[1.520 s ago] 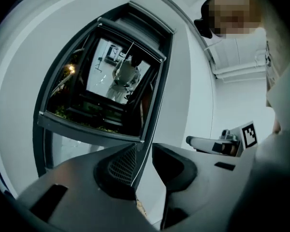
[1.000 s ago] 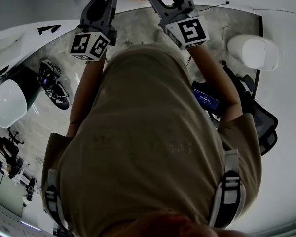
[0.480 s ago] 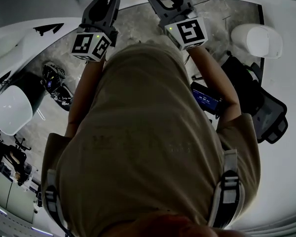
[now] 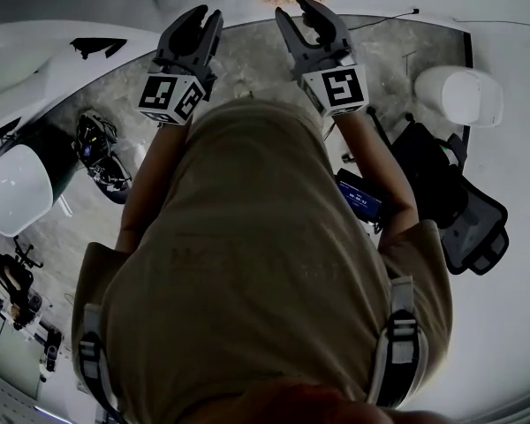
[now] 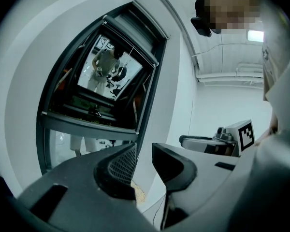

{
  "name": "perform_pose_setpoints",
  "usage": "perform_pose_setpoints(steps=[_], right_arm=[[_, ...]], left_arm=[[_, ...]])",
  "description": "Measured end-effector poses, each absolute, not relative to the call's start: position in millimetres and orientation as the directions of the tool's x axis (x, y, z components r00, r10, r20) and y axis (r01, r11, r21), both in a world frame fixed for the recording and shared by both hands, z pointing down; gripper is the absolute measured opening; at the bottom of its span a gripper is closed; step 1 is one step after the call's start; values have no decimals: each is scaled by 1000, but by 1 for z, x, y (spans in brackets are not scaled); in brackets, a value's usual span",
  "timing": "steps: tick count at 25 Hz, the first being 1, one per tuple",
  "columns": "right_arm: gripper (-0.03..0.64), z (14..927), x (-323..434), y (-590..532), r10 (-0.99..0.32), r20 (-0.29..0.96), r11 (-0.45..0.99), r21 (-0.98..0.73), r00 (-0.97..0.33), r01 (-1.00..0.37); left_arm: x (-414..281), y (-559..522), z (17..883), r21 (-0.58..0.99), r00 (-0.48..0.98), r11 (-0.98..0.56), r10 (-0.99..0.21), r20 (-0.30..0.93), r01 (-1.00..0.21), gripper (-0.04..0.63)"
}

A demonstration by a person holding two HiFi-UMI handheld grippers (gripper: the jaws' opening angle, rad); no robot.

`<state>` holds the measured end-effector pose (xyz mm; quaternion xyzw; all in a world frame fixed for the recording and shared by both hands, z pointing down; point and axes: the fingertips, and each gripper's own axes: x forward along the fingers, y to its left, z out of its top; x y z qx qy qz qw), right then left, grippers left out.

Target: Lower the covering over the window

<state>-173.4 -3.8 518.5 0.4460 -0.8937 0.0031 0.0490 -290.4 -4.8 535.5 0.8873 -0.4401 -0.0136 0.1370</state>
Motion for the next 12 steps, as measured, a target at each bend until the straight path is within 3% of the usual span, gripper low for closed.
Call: perform_pose_setpoints(steps=[12], right_arm=[[143, 509, -190, 5, -759, 69, 651, 51, -647, -758]], left_arm=[[-310, 6, 547, 253, 565, -521, -812, 149, -815, 89]])
